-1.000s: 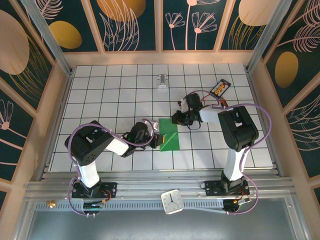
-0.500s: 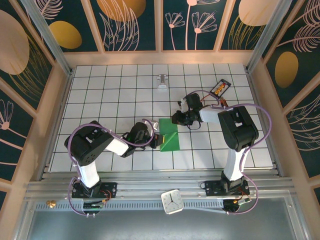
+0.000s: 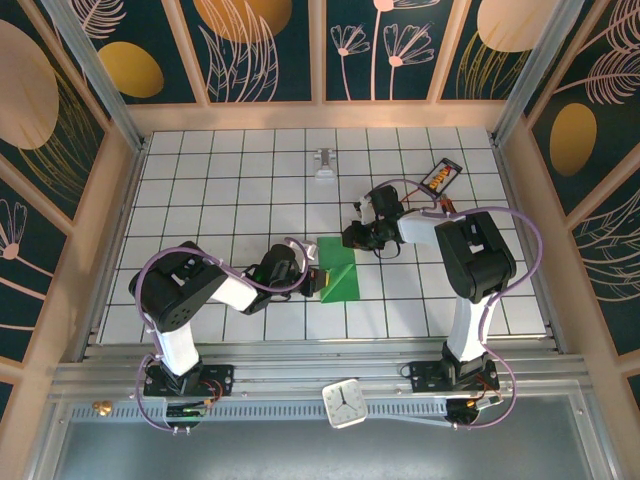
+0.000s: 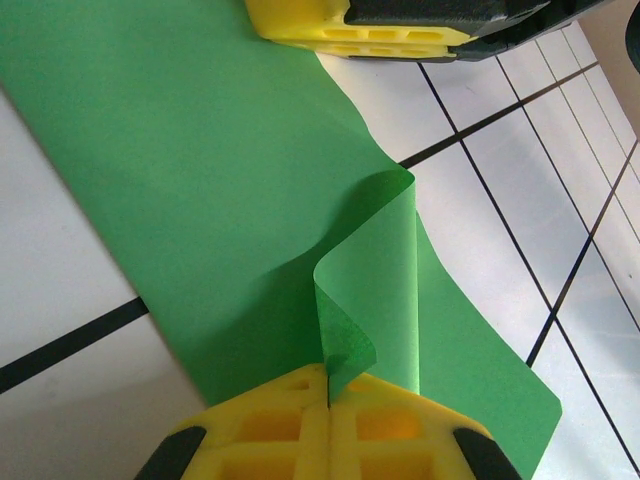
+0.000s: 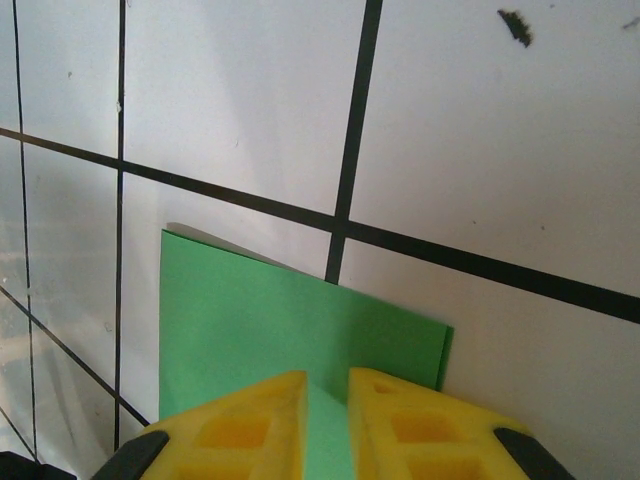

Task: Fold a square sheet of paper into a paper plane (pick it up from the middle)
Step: Fold the triangle a second time at the center of the table.

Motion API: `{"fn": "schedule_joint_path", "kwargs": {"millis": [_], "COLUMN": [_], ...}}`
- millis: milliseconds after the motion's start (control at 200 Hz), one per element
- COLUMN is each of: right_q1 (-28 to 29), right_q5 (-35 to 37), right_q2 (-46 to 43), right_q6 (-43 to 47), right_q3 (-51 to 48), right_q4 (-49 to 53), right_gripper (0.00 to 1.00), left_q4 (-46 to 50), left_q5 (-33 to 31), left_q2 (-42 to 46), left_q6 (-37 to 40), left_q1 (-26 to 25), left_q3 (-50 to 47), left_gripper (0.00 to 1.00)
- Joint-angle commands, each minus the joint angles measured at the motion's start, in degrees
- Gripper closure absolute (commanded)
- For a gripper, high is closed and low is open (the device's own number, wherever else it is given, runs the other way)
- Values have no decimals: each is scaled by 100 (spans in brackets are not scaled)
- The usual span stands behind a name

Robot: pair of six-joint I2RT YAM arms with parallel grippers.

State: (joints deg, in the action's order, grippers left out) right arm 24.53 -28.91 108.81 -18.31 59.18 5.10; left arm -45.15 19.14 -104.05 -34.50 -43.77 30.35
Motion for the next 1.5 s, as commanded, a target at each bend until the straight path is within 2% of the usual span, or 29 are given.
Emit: {"fn": "schedule_joint_path", "kwargs": {"millis": [0,470,756,1496], "right_q1": [65,-8,-21,-104], "right_q5": [200,407,568,676], "right_q2": [89,-715,-1110,-1546], "right_q6": [115,120,80,88], "right_q3": [128,227,95,-121], "right_q4": [366,676,770,953], "right_gripper": [79,78,78,78], "left_q4": [302,440,865,1950], "left_q5": [16,-62,-119,-204], "left_q2": [-114,-87,-155,-302], "left_q6": [128,137,100,-285], "left_q1": [53,53,53,53], "left_q3": [-11,-29,142,523], "left_gripper": [100,100,100,100]}}
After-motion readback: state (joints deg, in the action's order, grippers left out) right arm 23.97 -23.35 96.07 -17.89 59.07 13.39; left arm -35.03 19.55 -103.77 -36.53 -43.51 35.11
